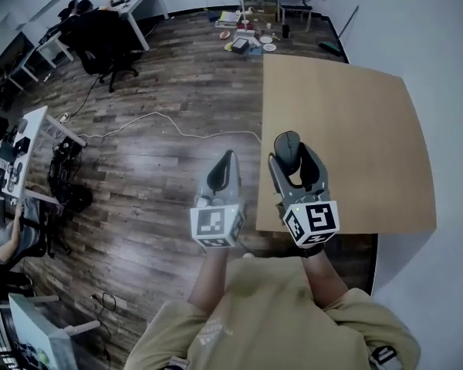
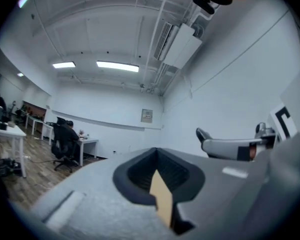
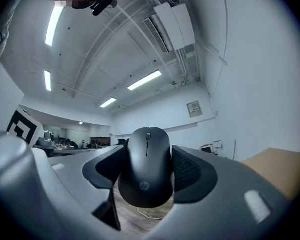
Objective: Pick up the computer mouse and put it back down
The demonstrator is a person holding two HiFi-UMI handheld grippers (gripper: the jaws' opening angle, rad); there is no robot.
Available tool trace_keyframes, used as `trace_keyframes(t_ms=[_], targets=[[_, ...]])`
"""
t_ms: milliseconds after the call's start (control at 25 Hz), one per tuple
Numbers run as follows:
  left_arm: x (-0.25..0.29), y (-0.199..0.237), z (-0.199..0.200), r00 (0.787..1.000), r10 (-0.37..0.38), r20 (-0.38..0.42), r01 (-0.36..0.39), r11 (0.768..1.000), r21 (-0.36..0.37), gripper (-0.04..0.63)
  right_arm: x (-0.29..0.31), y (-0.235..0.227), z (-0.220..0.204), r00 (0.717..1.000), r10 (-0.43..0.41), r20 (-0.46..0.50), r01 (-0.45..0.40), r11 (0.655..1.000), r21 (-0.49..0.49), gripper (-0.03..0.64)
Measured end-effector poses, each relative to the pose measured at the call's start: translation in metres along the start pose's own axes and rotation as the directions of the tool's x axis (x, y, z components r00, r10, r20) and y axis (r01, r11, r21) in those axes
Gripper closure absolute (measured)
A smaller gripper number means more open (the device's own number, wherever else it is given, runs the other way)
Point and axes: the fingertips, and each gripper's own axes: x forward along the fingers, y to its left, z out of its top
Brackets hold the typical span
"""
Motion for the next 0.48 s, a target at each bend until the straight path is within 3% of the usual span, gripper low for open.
trace_keyframes(t_ms=[160,320,480], targets=[[-0.059,0.088,0.003,0.986,0.166,0.0,-0.166,0.986,0.007,0.595,0.039,0.095,-0.022,0.986,0.169,-0.008,-0.169,0.985,0.043,0.321],[-0.12,0.167,0.006,0.939,0.344,0.025,-0.344,0.939,0.002,0.595,0.072,0.183,-0.039,0.937,0.35,-0.002,-0.349,0.936,0.053,0.321],[-0.163,0.213,0.008,0.887,0.457,0.064,-0.458,0.889,0.008,0.595,0.093,0.241,-0.055,0.886,0.464,0.008,-0.463,0.882,0.084,0.321]])
